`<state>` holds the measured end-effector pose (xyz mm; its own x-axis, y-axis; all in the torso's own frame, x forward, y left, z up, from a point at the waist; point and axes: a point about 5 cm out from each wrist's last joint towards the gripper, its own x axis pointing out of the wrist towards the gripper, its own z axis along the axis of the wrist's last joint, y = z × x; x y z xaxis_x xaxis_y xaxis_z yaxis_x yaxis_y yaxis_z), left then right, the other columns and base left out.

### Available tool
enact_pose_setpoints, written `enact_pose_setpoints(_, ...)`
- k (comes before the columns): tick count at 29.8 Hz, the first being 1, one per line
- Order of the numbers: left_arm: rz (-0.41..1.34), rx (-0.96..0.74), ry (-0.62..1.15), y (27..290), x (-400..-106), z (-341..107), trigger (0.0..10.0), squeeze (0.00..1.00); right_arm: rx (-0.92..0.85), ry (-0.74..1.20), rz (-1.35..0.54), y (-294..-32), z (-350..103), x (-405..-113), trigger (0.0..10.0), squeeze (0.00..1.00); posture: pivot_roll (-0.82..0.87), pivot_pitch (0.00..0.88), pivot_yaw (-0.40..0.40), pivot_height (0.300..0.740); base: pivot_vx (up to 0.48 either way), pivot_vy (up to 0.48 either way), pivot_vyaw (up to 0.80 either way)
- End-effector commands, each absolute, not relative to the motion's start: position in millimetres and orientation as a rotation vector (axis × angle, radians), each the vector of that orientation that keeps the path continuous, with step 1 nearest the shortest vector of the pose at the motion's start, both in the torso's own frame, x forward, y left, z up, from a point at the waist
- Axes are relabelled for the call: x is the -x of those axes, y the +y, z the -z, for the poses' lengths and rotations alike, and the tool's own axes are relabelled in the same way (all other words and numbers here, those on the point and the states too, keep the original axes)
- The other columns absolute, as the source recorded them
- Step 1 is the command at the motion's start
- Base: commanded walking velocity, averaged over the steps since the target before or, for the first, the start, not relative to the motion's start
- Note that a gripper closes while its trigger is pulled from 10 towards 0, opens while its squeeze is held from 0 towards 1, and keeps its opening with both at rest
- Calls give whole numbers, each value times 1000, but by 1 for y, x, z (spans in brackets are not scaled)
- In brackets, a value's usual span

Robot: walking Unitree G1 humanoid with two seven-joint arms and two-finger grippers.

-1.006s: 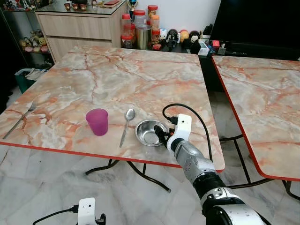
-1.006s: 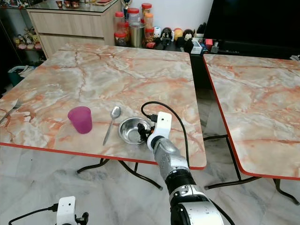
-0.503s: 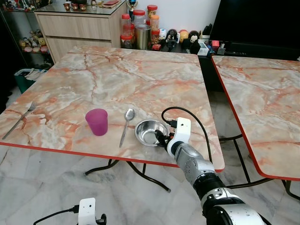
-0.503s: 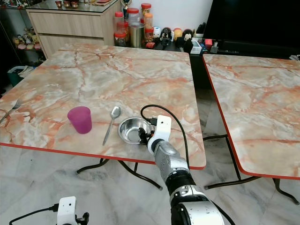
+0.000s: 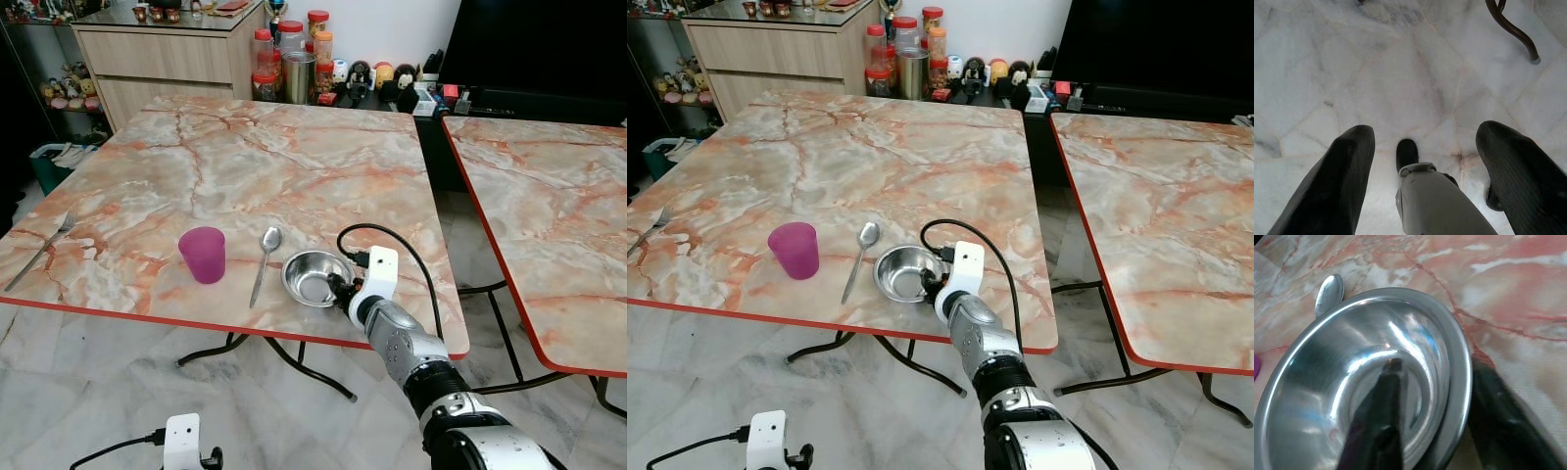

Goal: Setting the table

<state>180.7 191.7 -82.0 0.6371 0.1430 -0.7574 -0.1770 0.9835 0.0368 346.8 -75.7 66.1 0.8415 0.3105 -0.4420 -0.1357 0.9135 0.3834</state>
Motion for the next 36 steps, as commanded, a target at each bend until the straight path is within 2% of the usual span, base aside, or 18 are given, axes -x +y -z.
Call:
enact_pose_setpoints(1, -187, 54, 893, 191, -175, 85, 10000, 0, -335, 517, -243, -75, -69, -348, 0, 0, 4, 0, -72, 740, 0, 0, 0)
enact_pose_setpoints(21, -173, 38, 893, 193, -176, 85, 10000, 0, -383, 463, -218, -76, -74, -351, 0, 0, 10, 0, -57, 740, 0, 0, 0)
enact_pose_setpoints(29, -172, 29, 888, 195, -177, 84, 10000, 0, -515, 288, -225, -82, -98, -361, 0, 0, 9, 0, -49, 740, 0, 0, 0)
enact_pose_setpoints(31, -166, 24, 886, 194, -178, 83, 10000, 0, -625, 150, -277, -83, -121, -366, 0, 0, 7, 0, -45, 740, 0, 0, 0)
enact_pose_setpoints(33, -164, 23, 886, 194, -179, 83, 10000, 0, -641, 113, -296, -82, -127, -367, 0, 0, 6, 0, -45, 740, 0, 0, 0)
enact_pose_setpoints(35, -159, 20, 885, 193, -179, 83, 10000, 0, -663, 59, -329, -81, -136, -367, 9608, 0, 5, 0, -43, 740, 0, 0, 0)
enact_pose_setpoints(36, -158, 20, 885, 193, -180, 83, 10000, 0, -677, 42, -336, -81, -140, -368, 10000, 0, 5, 0, -43, 740, 0, 0, 0)
